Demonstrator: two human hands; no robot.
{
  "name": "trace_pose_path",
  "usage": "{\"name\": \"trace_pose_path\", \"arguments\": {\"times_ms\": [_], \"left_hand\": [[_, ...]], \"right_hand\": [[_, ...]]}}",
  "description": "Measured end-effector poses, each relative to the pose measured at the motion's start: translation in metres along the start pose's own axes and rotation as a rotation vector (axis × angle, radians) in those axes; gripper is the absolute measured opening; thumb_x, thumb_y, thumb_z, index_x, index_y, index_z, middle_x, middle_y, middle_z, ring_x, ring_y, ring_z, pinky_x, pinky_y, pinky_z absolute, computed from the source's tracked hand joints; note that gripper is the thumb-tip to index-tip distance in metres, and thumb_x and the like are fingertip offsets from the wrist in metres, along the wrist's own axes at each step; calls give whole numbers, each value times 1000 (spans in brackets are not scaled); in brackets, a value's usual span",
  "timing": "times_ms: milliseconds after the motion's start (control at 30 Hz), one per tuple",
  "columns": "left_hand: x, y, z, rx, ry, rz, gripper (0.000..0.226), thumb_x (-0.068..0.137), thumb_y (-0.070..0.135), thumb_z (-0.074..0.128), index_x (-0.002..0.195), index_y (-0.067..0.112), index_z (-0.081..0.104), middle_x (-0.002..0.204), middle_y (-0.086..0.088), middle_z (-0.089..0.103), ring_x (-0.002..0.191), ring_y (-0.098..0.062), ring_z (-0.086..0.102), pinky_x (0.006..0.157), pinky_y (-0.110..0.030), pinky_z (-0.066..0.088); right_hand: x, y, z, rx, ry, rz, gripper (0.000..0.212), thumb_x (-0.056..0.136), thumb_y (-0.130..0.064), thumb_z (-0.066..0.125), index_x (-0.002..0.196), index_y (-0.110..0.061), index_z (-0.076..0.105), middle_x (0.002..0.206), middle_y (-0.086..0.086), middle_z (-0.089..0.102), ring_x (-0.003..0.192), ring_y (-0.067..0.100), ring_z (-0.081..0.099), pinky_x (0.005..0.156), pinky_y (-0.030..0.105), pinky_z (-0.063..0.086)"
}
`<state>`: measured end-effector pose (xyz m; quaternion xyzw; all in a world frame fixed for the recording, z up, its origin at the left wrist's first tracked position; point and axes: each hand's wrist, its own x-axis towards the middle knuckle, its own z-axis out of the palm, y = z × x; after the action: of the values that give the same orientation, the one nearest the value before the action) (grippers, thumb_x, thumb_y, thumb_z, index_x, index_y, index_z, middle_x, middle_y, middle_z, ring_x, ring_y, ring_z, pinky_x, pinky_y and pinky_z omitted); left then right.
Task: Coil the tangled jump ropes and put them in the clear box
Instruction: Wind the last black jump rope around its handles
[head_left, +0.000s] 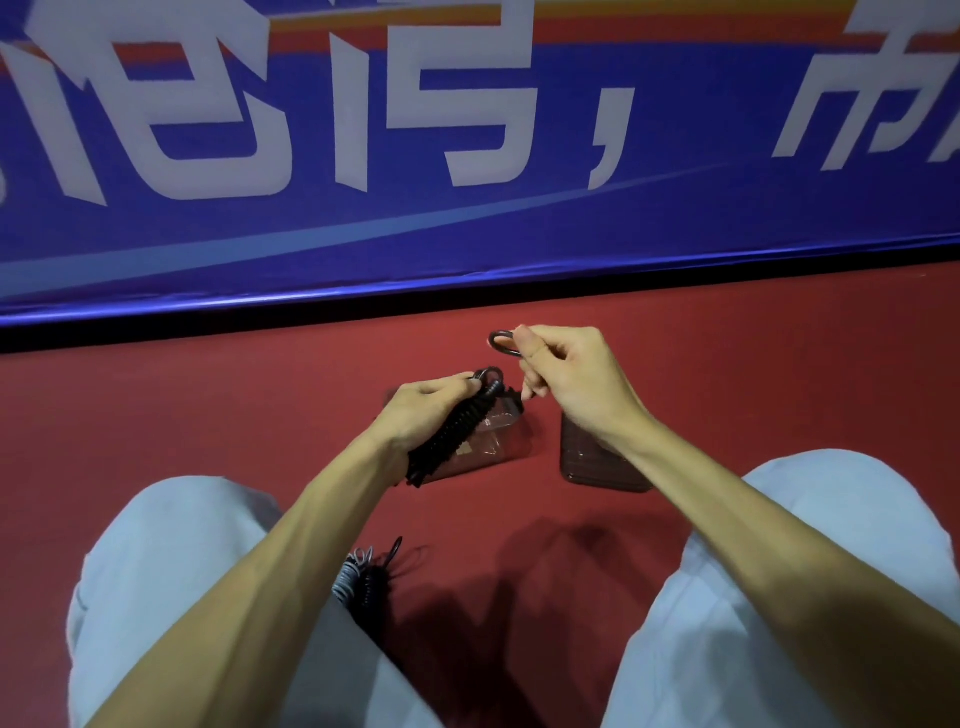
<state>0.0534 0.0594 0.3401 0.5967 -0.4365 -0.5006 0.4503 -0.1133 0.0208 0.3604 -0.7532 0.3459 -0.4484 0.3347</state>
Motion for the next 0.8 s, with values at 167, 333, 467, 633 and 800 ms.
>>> {"name": "trace_pose_path", "arguments": {"times_ms": [167, 333, 467, 633, 800], "left_hand": [[3, -2, 0, -14, 77, 81, 22, 93, 28, 62, 112, 31, 72, 68, 8, 69, 48, -5, 55, 41, -19, 41], [-1, 1, 0, 61, 69, 211, 23, 94, 27, 60, 90, 44, 75, 73, 15, 68, 59, -3, 55, 50, -19, 43], [-6, 1, 2, 124, -10, 280, 21, 96, 26, 56, 92, 34, 75, 70, 14, 64, 57, -4, 51, 51, -20, 40], [-2, -5, 6, 217, -1, 303, 17, 91, 42, 59, 102, 38, 71, 81, 8, 71, 70, -7, 58, 68, -30, 44], [1, -8, 9, 346, 61, 360, 19, 88, 52, 56, 105, 47, 65, 72, 6, 68, 65, -11, 56, 66, -36, 47]], "right_hand": [[0, 2, 0, 63, 6, 128, 8, 90, -16, 66, 92, -16, 74, 67, -2, 71, 57, 5, 59, 62, 23, 49], [-3, 5, 2, -187, 73, 169, 8, 76, -22, 79, 83, -21, 74, 60, -10, 69, 60, 0, 67, 64, 15, 52], [-4, 6, 8, -233, 118, 153, 6, 77, -20, 80, 78, -19, 74, 60, -12, 68, 52, 2, 66, 54, 14, 52], [-5, 17, 16, -471, 190, -26, 14, 83, -22, 74, 77, -10, 73, 58, 2, 67, 56, 17, 66, 61, 29, 51], [-3, 27, 22, -602, 282, -154, 16, 83, -19, 71, 74, -7, 65, 65, 6, 66, 60, 27, 61, 57, 34, 48]]}}
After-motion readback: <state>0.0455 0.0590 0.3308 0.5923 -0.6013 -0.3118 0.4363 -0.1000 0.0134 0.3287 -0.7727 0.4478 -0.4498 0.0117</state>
